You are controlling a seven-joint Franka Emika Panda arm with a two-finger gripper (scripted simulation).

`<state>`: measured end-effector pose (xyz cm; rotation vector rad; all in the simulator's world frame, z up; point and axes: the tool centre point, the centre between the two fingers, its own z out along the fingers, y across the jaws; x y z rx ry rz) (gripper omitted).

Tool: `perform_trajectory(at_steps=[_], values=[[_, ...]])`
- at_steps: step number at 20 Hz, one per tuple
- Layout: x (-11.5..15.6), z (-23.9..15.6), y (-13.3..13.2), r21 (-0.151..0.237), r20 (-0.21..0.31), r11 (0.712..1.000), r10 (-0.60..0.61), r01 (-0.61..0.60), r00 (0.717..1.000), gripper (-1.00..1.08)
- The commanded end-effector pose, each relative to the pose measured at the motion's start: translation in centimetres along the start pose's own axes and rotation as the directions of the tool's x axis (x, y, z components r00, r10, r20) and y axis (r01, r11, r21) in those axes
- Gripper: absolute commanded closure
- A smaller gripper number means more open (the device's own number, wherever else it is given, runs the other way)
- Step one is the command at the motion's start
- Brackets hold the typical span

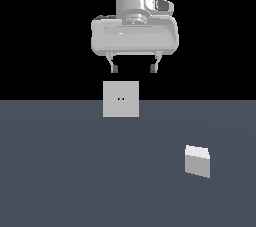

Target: Plug the charger into the wall socket.

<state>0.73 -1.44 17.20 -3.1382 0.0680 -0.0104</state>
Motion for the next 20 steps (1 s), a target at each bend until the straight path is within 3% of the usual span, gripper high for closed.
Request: perform_trajectory(at_steps=[1, 11, 20], values=[[0.0, 0.0, 0.0, 0.000, 0.000, 1.000, 0.000, 0.000, 1.000, -0.92], [-1.5, 1.5, 1.6, -0.002, -0.003, 0.998, 0.063, -0.063, 0.998, -0.92], [-5.9, 5.6, 5.6, -0.005, -0.012, 0.973, 0.231, -0.231, 0.973, -0.92]])
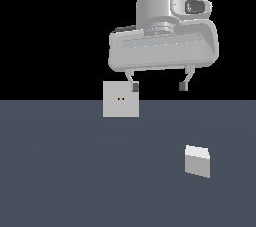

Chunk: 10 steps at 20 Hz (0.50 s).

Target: Plug the charger into the wall socket.

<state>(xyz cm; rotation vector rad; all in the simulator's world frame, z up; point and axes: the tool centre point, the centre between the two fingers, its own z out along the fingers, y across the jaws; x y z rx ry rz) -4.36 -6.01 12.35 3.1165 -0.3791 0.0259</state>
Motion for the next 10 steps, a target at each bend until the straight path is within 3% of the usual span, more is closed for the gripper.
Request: perform_trajectory(at_steps=[1, 10], values=[[-1.3, 1.4, 1.5, -0.002, -0.002, 0.998, 0.057, -0.057, 0.998, -0.92], [-5.0, 5.0, 4.9, -0.005, -0.010, 0.980, 0.199, -0.199, 0.980, -0.92]])
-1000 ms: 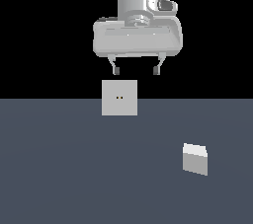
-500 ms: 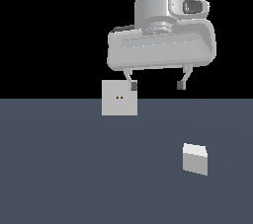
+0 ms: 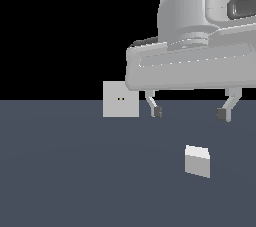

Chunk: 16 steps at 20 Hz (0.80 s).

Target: Plug the charger into the wall socket.

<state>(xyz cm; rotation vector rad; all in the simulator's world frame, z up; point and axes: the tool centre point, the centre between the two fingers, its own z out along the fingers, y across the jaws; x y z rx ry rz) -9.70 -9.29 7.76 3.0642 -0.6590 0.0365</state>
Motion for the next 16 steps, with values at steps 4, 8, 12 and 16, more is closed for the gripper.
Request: perform_trajectory(at_steps=[4, 8, 12, 16], values=[[-1.1, 1.2, 1.2, -0.001, -0.003, 0.999, 0.049, -0.049, 0.999, -0.92], [-1.3, 1.5, 1.4, 0.000, -0.003, 0.998, 0.057, -0.057, 0.998, -0.92], [-1.3, 1.7, 1.3, -0.001, -0.002, 0.999, 0.054, -0.054, 0.999, -0.92], [-1.3, 2.7, 1.3, 0.000, -0.003, 0.998, 0.055, -0.055, 0.998, -0.92]])
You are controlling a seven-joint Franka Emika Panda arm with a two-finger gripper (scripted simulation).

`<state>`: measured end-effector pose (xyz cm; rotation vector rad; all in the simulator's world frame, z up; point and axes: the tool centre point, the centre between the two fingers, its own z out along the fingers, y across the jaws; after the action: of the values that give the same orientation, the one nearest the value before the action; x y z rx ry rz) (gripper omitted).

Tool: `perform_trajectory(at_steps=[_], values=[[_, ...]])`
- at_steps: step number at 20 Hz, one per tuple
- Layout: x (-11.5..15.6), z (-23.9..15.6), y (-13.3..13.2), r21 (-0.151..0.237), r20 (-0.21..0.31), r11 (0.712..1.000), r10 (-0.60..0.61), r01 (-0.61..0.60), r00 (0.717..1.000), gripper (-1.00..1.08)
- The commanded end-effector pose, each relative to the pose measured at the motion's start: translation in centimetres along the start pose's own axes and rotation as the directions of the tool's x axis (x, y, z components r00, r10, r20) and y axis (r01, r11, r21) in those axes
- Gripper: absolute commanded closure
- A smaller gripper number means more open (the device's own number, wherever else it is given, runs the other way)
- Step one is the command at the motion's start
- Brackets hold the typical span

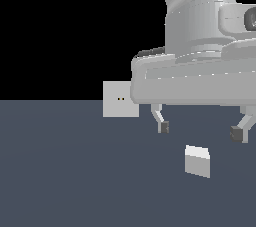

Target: Plug the charger into the wall socket.

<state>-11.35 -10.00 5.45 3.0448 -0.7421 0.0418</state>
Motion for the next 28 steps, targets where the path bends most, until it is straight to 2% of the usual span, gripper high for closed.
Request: perform_trajectory(at_steps=[1, 7, 13, 14, 28], values=[[-0.1, 0.8, 0.0, 0.000, 0.001, 1.000, 0.001, -0.001, 1.000, -0.92], [-0.2, 3.4, 0.0, 0.000, 0.000, 1.000, 0.002, -0.002, 1.000, -0.92], [-0.2, 4.3, 0.0, 0.001, 0.000, 1.000, 0.003, -0.003, 1.000, -0.92], [-0.2, 4.3, 0.0, 0.001, 0.000, 1.000, 0.003, -0.003, 1.000, 1.08], [0.0, 4.0, -0.4, 0.001, 0.000, 1.000, -0.013, 0.013, 1.000, 1.08]])
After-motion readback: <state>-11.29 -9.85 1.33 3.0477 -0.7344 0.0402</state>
